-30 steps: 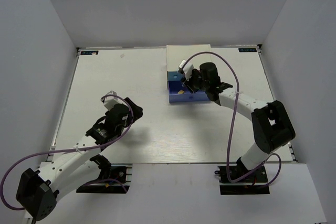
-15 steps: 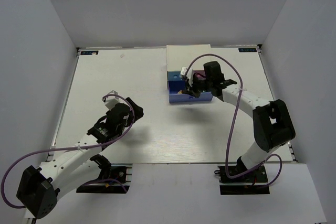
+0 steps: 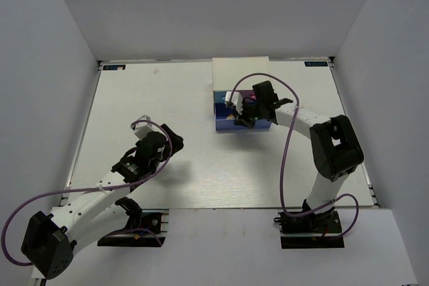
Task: Sort the stationery into containers
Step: Close the drawer in the storage box.
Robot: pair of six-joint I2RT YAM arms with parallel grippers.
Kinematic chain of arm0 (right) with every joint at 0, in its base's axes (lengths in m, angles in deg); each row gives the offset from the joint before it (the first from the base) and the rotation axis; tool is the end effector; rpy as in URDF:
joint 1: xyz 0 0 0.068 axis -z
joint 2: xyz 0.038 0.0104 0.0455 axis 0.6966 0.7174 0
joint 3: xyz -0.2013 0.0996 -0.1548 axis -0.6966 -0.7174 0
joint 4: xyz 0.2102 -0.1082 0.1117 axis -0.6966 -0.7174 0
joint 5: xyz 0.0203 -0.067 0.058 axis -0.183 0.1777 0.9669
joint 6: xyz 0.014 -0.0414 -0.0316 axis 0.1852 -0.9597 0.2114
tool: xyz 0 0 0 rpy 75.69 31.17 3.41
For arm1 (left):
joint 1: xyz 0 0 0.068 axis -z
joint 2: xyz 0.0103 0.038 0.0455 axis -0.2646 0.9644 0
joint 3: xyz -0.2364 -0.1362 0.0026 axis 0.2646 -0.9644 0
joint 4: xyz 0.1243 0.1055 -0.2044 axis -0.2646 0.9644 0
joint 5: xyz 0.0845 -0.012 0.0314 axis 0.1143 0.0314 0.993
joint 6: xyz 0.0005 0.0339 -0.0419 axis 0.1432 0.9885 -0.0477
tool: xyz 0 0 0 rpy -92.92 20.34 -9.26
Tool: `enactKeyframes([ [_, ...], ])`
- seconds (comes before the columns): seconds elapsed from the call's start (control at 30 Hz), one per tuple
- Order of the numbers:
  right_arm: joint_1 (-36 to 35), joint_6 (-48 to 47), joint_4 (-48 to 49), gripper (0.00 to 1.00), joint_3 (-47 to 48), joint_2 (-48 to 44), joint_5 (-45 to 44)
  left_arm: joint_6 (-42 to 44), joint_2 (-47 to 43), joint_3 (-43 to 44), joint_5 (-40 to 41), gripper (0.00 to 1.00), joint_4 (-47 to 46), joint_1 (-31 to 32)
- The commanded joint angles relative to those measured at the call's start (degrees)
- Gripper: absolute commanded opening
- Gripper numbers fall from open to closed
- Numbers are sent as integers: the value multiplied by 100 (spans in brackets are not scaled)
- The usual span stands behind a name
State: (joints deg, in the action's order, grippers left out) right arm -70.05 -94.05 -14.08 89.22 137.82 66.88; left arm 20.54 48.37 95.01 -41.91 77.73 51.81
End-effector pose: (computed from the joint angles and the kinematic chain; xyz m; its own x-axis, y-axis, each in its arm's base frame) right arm 0.3312 0.1823 0.1988 0.0090 -0.6492 -0.7605 -0.9630 0.1994 -0.1816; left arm 0.1540 -0.0955 0.2143 -0.5111 -0.5540 -0.6572 -0.2472 0.8270 -0.5049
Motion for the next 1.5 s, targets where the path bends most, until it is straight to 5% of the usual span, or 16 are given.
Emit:
enactKeyframes([
  [0.0, -21, 381, 916, 0, -141, 57, -754, 57, -24, -17, -19, 90, -39, -26],
  [0.17, -74, 628, 1849, 0, -414, 22, -1825, 57, -24, -17, -19, 90, -38, -26],
  [0.6, -276, 409, 4038, 0, -1152, 277, -2986, 57, -24, -17, -19, 90, -38, -26],
  [1.2, -513, -5, 5666, 0, -1539, 707, -3752, 57, -24, 36, 34, 90, 14, -26],
  [1.33, -514, 21, 5631, 0, -1671, 490, -3508, 57, -24, 36, 34, 90, 14, -26],
  [1.43, -374, 144, 4802, 0, -1908, 25, -2621, 57, -24, 36, 34, 90, 14, -26],
  [1.47, -443, 127, 4631, 0, -2039, -265, -1696, 57, -24, 36, 34, 90, 14, -26],
])
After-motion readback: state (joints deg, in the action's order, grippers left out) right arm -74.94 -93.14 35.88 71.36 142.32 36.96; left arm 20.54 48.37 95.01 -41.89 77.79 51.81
